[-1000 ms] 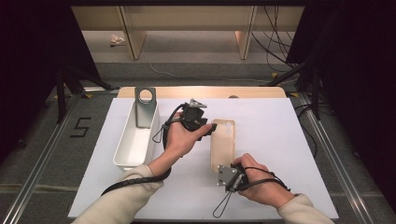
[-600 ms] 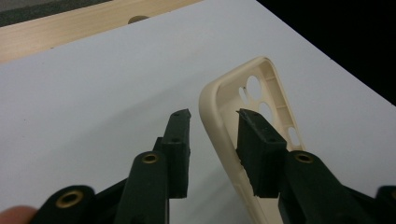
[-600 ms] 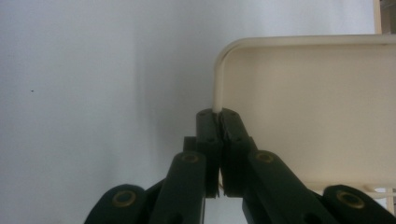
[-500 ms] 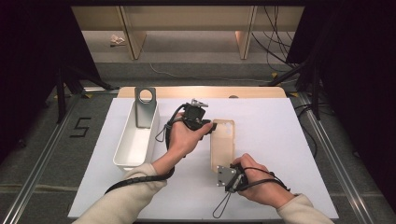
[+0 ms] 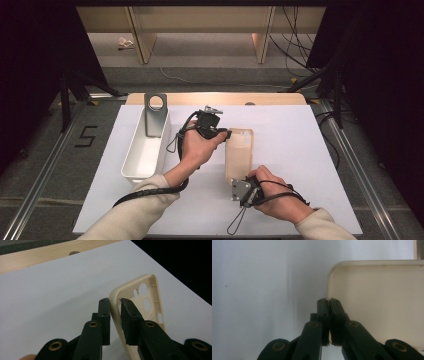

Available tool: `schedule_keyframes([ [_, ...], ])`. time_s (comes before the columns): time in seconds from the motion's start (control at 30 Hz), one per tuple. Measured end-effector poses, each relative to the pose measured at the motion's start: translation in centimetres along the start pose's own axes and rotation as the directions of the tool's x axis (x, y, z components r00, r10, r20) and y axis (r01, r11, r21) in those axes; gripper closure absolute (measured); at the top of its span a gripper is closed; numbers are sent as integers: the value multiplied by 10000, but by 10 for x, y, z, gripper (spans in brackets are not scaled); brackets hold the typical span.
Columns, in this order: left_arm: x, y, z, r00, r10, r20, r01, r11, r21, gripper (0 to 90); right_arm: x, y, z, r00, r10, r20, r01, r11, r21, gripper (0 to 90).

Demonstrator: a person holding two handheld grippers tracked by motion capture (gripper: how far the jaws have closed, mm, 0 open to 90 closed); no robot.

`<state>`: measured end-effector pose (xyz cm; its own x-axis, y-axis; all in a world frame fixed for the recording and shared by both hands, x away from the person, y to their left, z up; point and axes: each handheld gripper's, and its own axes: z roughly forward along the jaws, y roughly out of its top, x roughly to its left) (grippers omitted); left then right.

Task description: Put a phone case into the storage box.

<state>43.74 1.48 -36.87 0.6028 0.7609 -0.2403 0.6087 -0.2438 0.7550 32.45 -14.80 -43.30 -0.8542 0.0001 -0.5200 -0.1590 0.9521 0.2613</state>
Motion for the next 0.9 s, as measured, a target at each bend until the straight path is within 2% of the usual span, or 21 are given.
schedule_keyframes([
  [0.1,-1,1,-1,10000,-64,52,64,10000,-12,802,-2,0,1,9994,-333,-18,333,9994,81,886],
  [0.17,-1,1,-2,9999,-111,75,112,9999,-8,813,-1,0,1,9999,-145,-14,145,9999,50,886],
  [0.5,-3,4,-8,9988,-311,379,319,9993,-208,845,-3,-2,3,9999,-20,113,19,9999,133,883],
  [0.6,-1,4,-10,9981,-406,467,419,9987,-288,849,-3,-4,4,9998,187,98,-188,9998,92,874],
  [0.7,0,5,-13,9989,-281,384,297,9987,-405,850,-6,-5,3,9989,437,165,-431,9986,-320,796],
  [0.77,2,6,-15,9990,-199,395,216,9989,-421,850,-7,-6,2,9989,393,253,-380,9980,-502,740],
  [0.8,3,6,-16,9992,-154,379,172,9986,-492,850,-7,-6,1,9960,881,137,-868,9931,-794,699],
  [0.9,6,7,-22,9996,3,282,14,9982,-602,850,-10,-8,-3,9915,1291,154,-1263,9846,-1207,623],
])
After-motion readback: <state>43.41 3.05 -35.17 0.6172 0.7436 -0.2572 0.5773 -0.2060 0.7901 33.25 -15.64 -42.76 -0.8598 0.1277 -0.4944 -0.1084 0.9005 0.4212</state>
